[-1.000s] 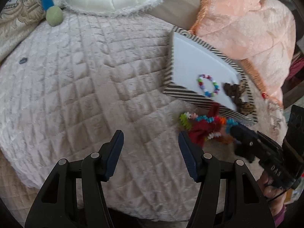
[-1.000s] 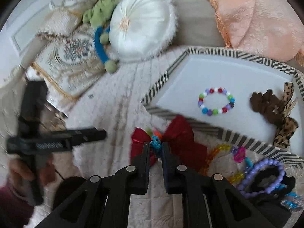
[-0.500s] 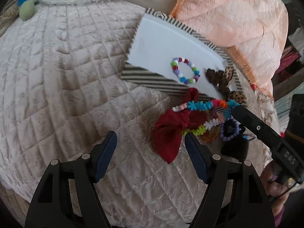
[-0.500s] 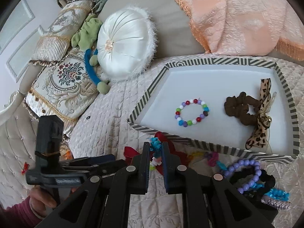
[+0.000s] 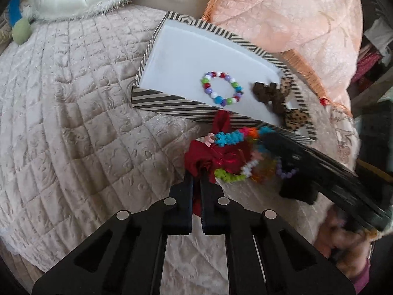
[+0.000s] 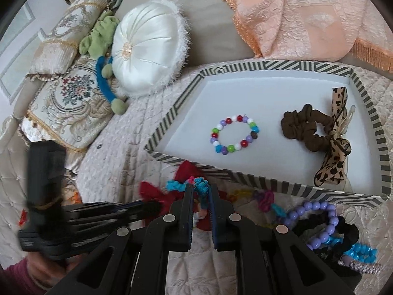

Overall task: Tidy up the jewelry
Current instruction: 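Grasp the red bow with the left gripper while the right gripper grasps a blue-green bracelet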

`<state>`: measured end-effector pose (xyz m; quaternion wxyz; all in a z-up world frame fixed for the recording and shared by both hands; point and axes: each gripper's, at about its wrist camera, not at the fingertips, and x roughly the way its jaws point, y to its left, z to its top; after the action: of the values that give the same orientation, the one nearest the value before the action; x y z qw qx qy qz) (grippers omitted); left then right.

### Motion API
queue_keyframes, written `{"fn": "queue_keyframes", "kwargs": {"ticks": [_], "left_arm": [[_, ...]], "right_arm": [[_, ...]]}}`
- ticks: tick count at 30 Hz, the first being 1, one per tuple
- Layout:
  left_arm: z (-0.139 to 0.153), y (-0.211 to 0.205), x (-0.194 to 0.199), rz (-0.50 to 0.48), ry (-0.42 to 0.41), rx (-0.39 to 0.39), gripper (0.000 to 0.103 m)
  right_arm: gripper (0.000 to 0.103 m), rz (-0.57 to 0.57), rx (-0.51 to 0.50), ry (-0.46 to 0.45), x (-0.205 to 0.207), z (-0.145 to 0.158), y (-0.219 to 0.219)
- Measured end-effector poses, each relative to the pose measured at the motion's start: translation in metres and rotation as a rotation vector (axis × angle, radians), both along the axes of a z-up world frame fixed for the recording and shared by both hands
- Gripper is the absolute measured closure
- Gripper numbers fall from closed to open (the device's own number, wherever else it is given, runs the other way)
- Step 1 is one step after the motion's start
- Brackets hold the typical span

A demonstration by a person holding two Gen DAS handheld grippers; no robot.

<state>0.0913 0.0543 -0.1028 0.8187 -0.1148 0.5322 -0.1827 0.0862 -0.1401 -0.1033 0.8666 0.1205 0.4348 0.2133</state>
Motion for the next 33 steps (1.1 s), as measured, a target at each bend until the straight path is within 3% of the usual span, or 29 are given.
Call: {"fn": "queue_keyframes", "kwargs": {"ticks": [7,11,19,23,25,28,31,33], "left_arm": [[0.023,0.016,-0.020,-0.035,-0.036,-0.010,0.100],[0.034,0.019,-0.034,-0.060,-0.057,-0.029,0.101],[0.055,0.008,-0.058,-0.131,-0.102,-0.045,0.101],[0.048,0.013,-0.060,-0.111,-0.092,-0.030,0.101],[0.041,0.022,-0.061,-0.086,-0.075,-0.020,0.101],[0.025,0.039,-0.056,-0.029,-0.045,0.005,0.101],[0.012,0.053,-0.051,0.015,-0.020,0.015,0.101],[0.006,0.058,-0.049,0.028,-0.006,0.019,0.101]], "right_arm": [[0.092,-0.020,-0.007,0.009,0.006,-0.006,0.001],[0.092,-0.051,-0.063,0.002,0.009,-0.004,0.005],[0.092,0.001,-0.019,0.008,0.012,-0.003,0.030],[0.092,0.064,-0.058,0.019,0.015,-0.006,0.052],[0.092,0.009,-0.148,0.036,0.018,-0.015,0.048],[0.092,-0.056,-0.125,0.072,0.017,-0.024,0.025],[0.092,-0.097,-0.175,0.049,0.011,-0.022,0.012],[0.092,-0.122,-0.151,0.059,0.010,-0.020,0.000]]}}
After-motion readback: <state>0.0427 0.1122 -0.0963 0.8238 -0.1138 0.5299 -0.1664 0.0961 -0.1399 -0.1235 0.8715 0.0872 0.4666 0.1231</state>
